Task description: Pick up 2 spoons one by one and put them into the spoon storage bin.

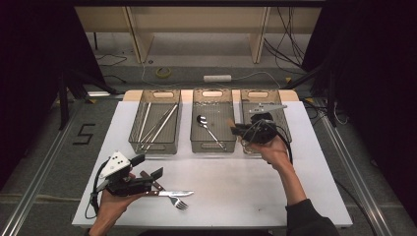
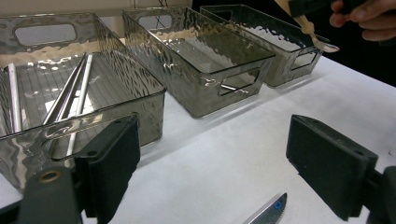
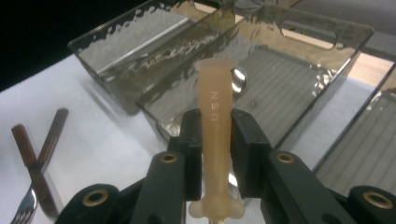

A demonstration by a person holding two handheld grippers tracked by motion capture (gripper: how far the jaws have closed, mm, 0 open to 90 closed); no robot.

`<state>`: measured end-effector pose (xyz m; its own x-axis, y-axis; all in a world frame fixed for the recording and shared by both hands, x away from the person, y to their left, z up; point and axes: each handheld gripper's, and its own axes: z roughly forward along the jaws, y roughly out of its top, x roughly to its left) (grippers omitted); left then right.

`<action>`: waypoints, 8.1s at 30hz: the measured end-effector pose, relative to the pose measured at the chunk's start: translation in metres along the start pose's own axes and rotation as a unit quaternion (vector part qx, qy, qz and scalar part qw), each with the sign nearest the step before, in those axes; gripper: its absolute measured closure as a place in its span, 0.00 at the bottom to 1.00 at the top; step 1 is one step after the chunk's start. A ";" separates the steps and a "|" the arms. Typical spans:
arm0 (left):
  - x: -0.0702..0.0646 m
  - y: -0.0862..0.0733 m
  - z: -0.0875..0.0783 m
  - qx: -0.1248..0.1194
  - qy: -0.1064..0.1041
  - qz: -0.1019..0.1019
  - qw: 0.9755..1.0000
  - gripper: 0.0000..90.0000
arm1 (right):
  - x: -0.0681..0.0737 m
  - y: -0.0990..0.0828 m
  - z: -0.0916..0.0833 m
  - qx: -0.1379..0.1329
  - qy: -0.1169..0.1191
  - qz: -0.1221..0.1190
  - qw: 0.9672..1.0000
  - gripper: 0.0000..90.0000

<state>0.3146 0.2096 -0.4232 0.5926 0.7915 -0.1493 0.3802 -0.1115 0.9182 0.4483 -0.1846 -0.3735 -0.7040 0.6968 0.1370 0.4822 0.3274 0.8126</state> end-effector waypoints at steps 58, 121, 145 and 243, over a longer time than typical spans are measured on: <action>0.002 0.000 -0.002 -0.004 0.001 -0.004 1.000 0.19 | -0.015 0.045 0.107 0.038 -0.083 0.058 0.994 0.84; 0.005 0.019 0.002 0.099 -0.002 0.052 0.994 0.19 | 0.042 -0.035 -0.012 -0.006 0.015 -0.012 1.000 0.34; 0.013 0.016 0.021 0.250 -0.019 0.108 0.962 0.24 | 0.052 -0.086 -0.038 -0.026 0.030 0.009 0.999 0.34; 0.012 -0.026 0.040 0.426 -0.106 0.273 0.856 0.84 | 0.073 -0.107 -0.042 -0.012 0.056 0.003 0.998 0.33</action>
<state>0.3400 0.1977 -0.4631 0.9285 0.3647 0.0696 0.3319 -0.8993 0.2847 0.3234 -0.1960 -0.4268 -0.7553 0.6230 0.2037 0.4758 0.3074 0.8241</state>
